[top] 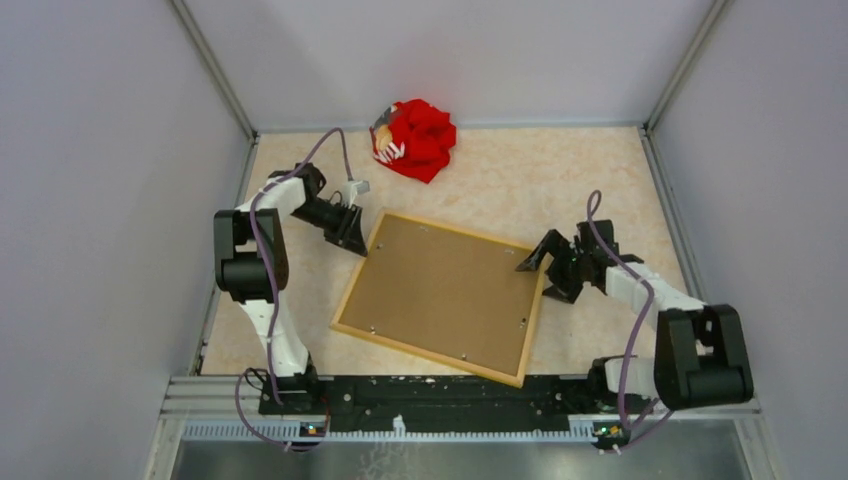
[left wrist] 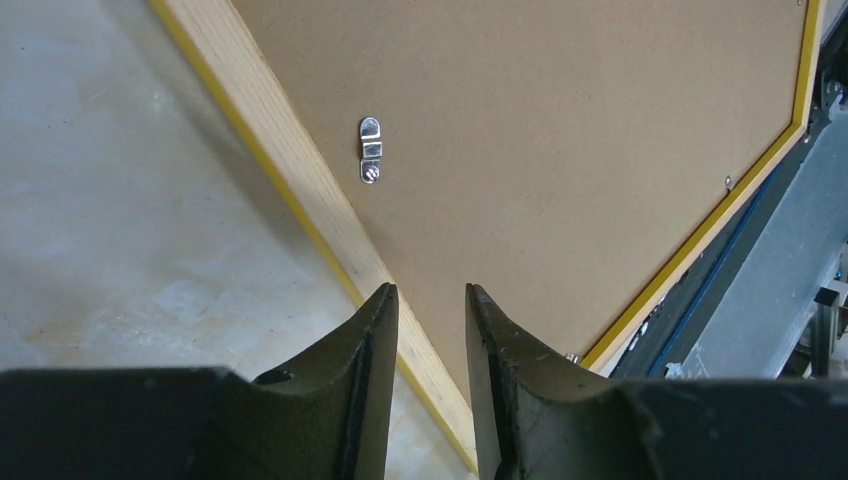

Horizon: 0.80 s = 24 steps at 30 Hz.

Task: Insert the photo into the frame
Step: Adjust the photo frame at the center of the board.

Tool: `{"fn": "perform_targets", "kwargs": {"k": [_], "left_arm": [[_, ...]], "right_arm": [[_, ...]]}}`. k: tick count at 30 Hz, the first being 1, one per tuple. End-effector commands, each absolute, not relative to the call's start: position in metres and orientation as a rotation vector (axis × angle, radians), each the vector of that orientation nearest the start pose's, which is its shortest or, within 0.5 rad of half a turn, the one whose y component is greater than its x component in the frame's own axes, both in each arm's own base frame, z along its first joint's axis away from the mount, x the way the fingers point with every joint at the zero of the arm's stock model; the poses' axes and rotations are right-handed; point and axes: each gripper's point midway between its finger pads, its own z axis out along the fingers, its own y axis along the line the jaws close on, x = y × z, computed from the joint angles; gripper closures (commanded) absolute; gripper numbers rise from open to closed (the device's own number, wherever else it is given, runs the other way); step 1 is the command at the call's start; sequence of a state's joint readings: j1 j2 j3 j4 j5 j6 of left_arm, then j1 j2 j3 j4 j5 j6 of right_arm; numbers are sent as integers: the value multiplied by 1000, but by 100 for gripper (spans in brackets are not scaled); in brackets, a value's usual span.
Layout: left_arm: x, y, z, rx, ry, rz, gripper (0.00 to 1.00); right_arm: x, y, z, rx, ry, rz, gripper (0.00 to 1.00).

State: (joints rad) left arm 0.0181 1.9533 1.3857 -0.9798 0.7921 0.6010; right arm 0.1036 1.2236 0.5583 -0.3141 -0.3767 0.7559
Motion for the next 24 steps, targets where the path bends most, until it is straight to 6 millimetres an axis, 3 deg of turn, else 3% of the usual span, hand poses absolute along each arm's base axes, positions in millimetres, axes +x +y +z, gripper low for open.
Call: {"fn": "perform_targets", "kwargs": {"k": [1,8,17,21,24], "left_arm": [[326,-105,72,810,2543,-1078,63],[319,-104,76,830,2550,-1082,63],[323,-97,81,813,2577,-1039,64],[333,-90,82,769,2583,-992,69],[338,-83,80,747,2594,-958,73]], "right_arm": [[278,133,50,676,2530,864,1],[318,159,49,613,2577,893,1],[357,165,113,489,2506,767,1],[355,197,141,381,2452,787,1],[352,231,147,294,2438,836,3]]}}
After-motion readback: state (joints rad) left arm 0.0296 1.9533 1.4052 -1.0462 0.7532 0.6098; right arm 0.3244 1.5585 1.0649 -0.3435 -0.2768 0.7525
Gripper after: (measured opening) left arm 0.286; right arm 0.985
